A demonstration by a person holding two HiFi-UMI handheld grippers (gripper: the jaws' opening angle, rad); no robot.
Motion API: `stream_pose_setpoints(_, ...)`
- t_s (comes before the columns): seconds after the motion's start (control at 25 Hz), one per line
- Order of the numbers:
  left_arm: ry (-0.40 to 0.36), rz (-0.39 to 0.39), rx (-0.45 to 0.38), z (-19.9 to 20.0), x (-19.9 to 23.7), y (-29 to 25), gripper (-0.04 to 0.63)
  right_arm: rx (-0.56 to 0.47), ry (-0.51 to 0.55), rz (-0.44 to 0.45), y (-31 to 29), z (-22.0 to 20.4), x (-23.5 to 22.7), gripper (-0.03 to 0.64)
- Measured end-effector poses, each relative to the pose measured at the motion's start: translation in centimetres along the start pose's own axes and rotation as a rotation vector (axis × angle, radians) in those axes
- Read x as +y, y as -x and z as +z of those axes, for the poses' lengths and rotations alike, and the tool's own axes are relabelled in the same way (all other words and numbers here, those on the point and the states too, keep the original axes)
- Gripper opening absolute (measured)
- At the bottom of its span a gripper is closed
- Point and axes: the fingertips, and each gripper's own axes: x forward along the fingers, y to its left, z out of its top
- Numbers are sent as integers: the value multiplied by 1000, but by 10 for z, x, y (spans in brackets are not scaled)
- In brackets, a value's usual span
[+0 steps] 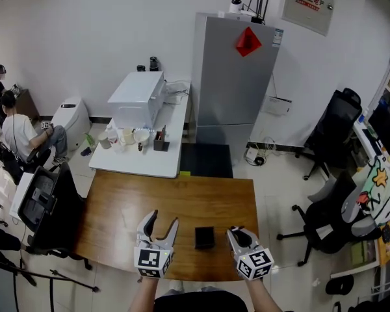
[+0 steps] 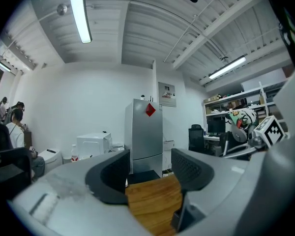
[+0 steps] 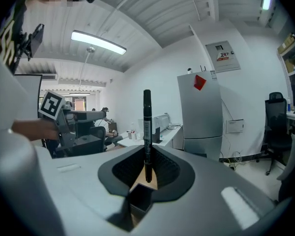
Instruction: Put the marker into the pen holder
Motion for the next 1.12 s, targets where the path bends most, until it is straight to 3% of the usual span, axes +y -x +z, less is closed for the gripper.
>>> stream_pose_setpoints(0.28, 2, 34, 16, -6, 9, 2, 262, 52, 11, 9, -19, -24, -26, 49)
stream_pose_setpoints(0.8, 18, 56, 38, -14, 11, 13, 262, 164, -45, 88, -79, -109, 0, 49)
stream_pose_setpoints(1.12, 23, 76, 41, -16, 10, 24, 262, 253, -8, 101, -92, -153, 8, 49)
